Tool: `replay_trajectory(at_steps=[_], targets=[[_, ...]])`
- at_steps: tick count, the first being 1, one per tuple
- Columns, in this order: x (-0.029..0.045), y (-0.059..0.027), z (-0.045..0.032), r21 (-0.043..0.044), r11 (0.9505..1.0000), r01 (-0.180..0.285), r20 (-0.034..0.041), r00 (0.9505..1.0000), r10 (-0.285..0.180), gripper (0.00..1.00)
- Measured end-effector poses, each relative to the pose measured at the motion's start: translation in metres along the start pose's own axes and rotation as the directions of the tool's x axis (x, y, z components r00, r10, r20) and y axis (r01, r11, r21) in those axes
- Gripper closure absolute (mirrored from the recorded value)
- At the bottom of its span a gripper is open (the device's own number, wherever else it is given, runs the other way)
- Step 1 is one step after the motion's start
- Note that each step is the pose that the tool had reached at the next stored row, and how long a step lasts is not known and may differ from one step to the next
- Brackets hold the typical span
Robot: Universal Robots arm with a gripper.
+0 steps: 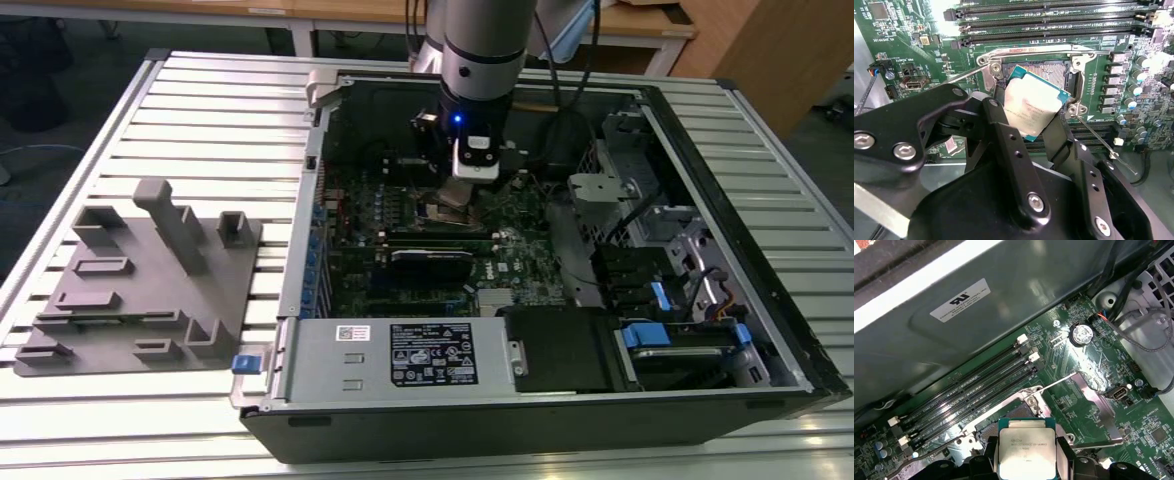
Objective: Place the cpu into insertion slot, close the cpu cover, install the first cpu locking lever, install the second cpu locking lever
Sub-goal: 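Place the cpu into insertion slot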
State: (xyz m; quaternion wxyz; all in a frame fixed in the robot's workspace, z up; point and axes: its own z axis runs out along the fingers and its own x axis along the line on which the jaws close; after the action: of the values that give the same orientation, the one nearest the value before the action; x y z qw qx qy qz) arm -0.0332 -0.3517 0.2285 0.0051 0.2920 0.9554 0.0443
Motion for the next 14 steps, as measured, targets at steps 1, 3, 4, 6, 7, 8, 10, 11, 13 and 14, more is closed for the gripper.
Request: replay_trajectory(at_steps=[1, 3, 4, 6, 7, 8, 10, 11, 13, 14], targets=[[0.0000, 0.0000, 0.0000, 0.0000, 1.0000, 0.000, 0.0000, 1.0000, 0.000, 0.46], [0.0000, 0.0000, 0.0000, 0.0000, 1.0000, 0.000, 0.0001, 1.0000, 0.000, 0.46], [0.0000, 0.0000, 0.0000, 0.0000, 1.0000, 0.000, 0.0000, 1.0000, 0.000, 0.46], [0.0000, 0.0000, 0.0000, -0.0001, 1.0000, -0.001, 0.0001, 1.0000, 0.001, 0.46], [0.0000, 0.0000, 0.0000, 0.0000, 1.0000, -0.001, 0.0001, 1.0000, 0.001, 0.46], [0.0000, 0.0000, 0.0000, 0.0001, 1.0000, -0.001, 0.0001, 1.0000, 0.001, 0.46], [0.0000, 0.0000, 0.0001, -0.0002, 1.0000, -0.010, 0.0009, 1.0000, 0.010, 0.46], [0.0001, 0.0001, 0.0002, -0.0005, 0.9998, -0.020, 0.0018, 0.9998, 0.020, 0.46], [0.0001, 0.0001, 0.0003, -0.0008, 0.9990, -0.044, 0.0039, 0.9990, 0.044, 0.46], [0.0001, 0.0001, 0.0003, -0.0011, 0.9983, -0.058, 0.0051, 0.9983, 0.058, 0.46]])
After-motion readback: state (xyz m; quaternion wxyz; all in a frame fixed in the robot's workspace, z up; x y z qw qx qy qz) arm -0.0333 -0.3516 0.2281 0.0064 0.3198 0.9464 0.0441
